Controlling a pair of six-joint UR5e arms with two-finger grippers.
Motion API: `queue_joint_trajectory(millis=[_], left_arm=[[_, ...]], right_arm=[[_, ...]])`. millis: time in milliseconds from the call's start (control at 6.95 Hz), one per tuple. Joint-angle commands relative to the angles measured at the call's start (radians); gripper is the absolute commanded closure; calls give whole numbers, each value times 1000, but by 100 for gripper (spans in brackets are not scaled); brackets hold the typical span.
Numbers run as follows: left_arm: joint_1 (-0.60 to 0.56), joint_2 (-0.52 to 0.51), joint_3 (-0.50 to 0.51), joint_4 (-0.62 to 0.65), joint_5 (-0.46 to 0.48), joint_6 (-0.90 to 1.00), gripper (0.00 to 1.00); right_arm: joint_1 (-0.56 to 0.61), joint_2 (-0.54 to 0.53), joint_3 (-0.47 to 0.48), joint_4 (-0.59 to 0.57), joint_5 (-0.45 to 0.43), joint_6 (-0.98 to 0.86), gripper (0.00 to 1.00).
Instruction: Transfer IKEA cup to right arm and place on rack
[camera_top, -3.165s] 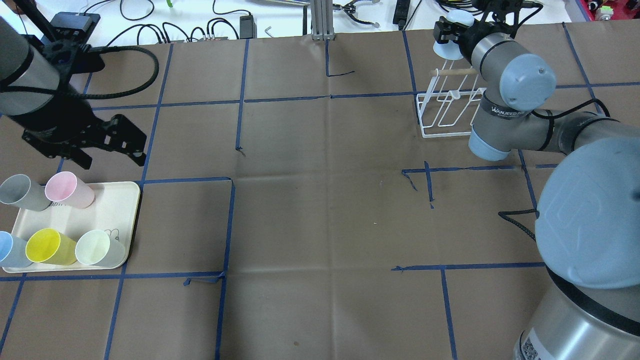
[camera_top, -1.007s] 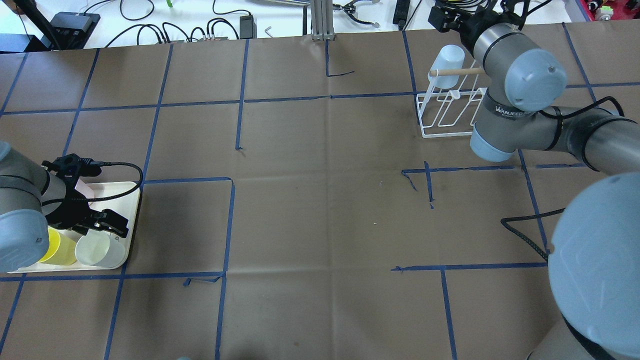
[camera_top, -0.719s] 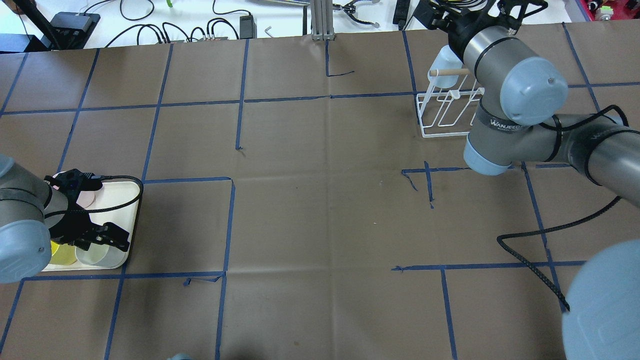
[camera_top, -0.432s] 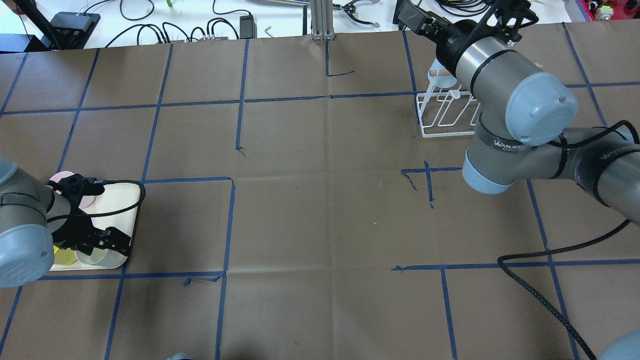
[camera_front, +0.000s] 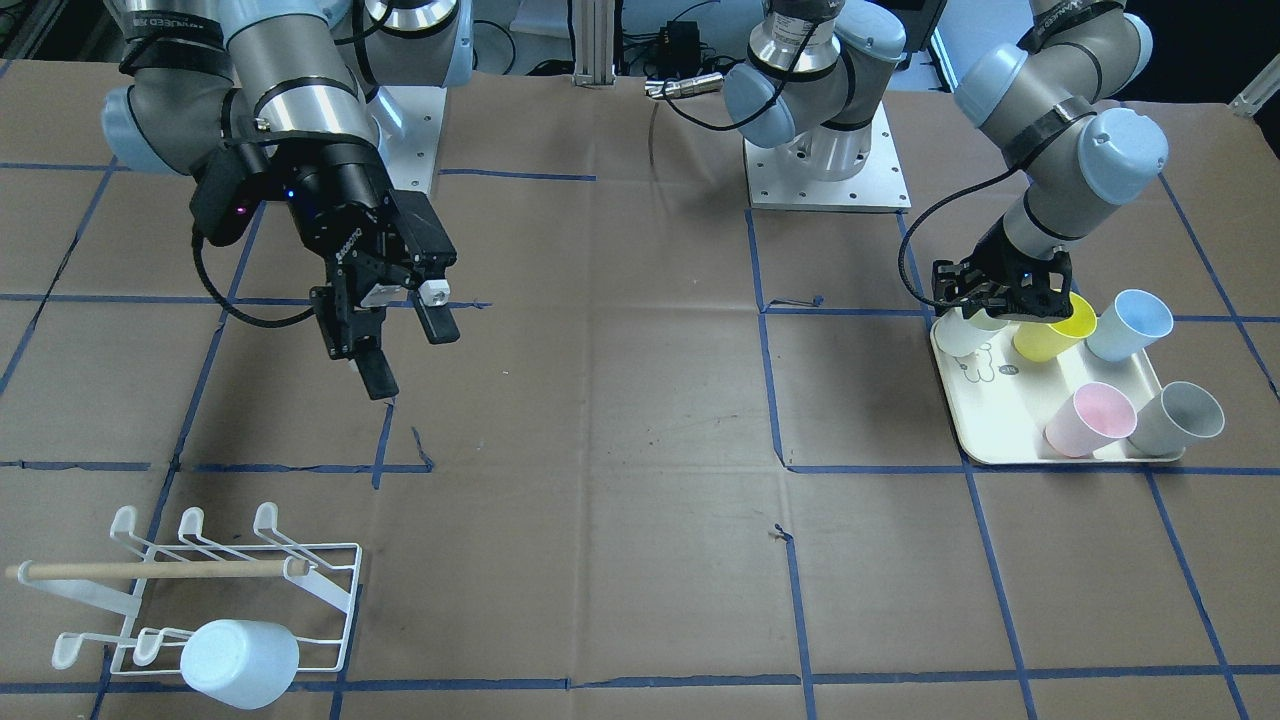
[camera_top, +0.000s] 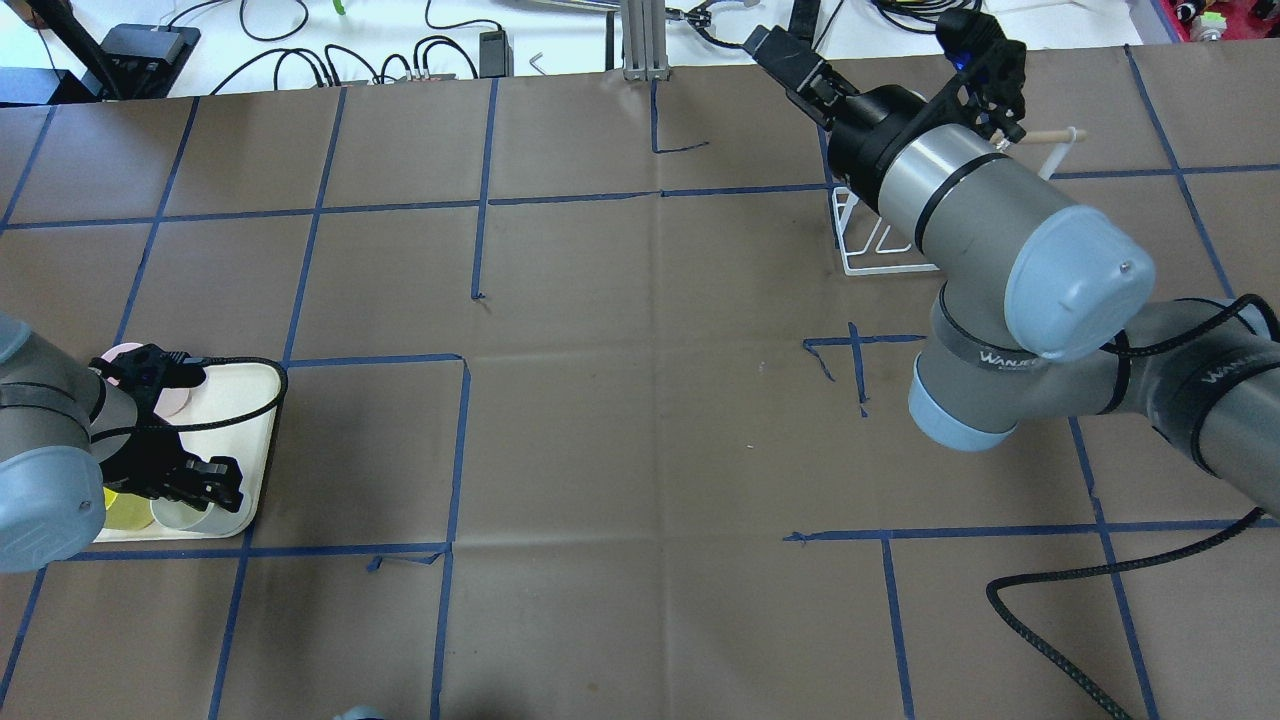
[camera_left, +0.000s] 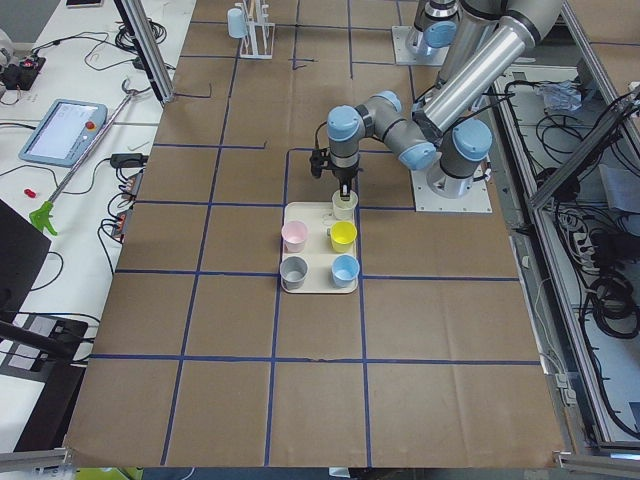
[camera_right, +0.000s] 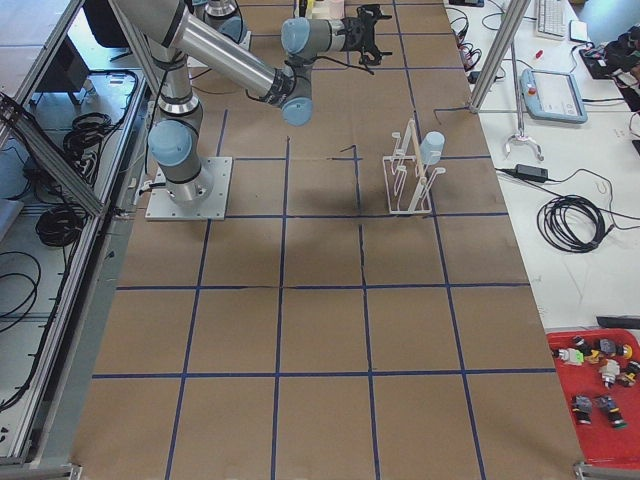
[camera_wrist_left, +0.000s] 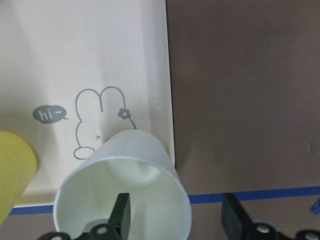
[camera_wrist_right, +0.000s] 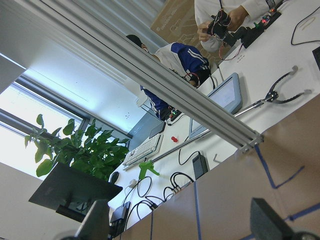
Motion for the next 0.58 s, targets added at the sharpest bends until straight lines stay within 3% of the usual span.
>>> queue_joint_trajectory(millis=[0,144,432], left_arm=[[-1,0,7,4,0,1,100],[-1,1,52,-16,0,-2,100],[-7,9,201,-176,-1,-5,100]], right_arm=[[64,-41,85,-23,-12,283,0],[79,-57,92,-54,-18,390,0],[87,-83,92,-69,-112,556,0]])
